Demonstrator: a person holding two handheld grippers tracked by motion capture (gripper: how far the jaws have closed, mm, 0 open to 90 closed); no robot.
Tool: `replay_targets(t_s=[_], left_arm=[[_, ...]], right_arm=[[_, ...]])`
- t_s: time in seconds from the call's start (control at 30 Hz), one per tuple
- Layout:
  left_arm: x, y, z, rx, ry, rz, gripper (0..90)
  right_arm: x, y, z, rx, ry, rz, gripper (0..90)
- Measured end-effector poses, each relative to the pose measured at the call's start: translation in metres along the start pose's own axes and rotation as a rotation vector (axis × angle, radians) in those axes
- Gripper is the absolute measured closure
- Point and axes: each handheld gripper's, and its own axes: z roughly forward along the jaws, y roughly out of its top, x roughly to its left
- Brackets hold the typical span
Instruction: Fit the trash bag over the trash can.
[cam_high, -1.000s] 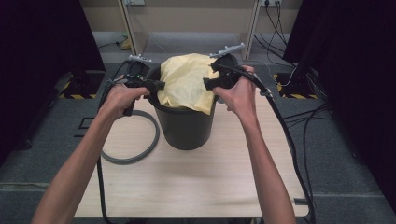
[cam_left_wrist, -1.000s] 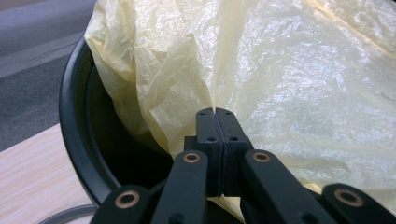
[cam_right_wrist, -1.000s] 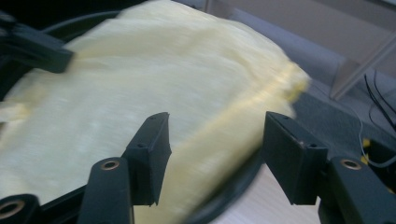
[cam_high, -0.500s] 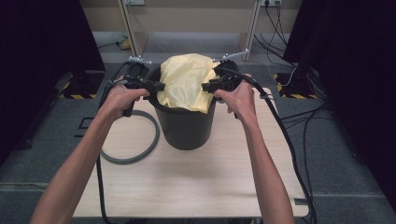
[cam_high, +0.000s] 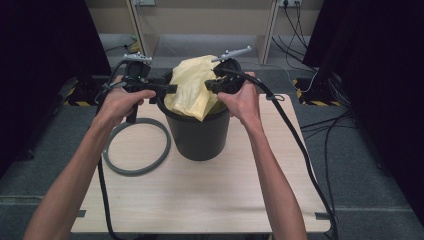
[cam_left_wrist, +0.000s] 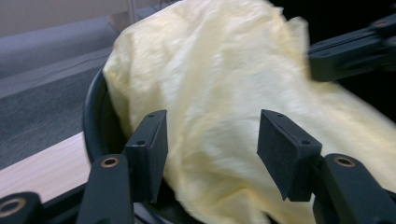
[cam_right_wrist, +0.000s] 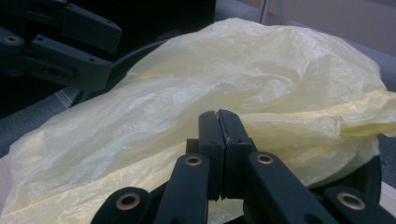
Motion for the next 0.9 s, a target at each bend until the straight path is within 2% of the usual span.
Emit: replay_targets(t_s=[0.1, 0.2, 0.3, 0.4, 0.5, 0.57, 0.67, 0.77, 0.9], left_arm=[[-0.01, 0.002, -0.001, -0.003, -0.049, 0.005, 42.6], [-0.021, 0.002, 0.005, 0.023, -0.101, 0.006, 42.3], [-0.027, -0.003, 0.019, 0.082, -0.092, 0.033, 44.5], [-0.027, -0.008, 0.035, 0.122, -0.108, 0.016, 46.2], [-0.028, -0.011, 0.044, 0.158, -0.127, 0.019, 46.2], [-0.03, -0.011, 0.044, 0.158, -0.131, 0.025, 46.2], [-0.031, -0.008, 0.038, 0.132, -0.13, 0.024, 44.8], [-0.031, -0.007, 0.034, 0.122, -0.116, 0.027, 42.5], [-0.031, -0.008, 0.038, 0.121, -0.089, 0.033, 41.0]], right_arm=[[0.003, 0.003, 0.001, 0.001, -0.008, -0.01, 89.7], [0.003, 0.003, 0.003, 0.006, -0.01, -0.009, 89.7], [0.005, 0.003, 0.005, 0.006, -0.006, -0.006, 89.7], [0.006, 0.003, 0.006, 0.001, -0.001, -0.001, 89.7], [0.007, 0.003, 0.01, 0.008, 0.005, -0.007, 89.7], [0.009, 0.003, 0.013, 0.013, 0.008, -0.013, 89.7], [0.01, 0.002, 0.016, 0.019, 0.014, -0.008, 89.7], [0.01, 0.003, 0.017, 0.018, 0.033, 0.0, 89.7], [0.013, 0.005, 0.017, 0.012, 0.056, 0.005, 89.7]])
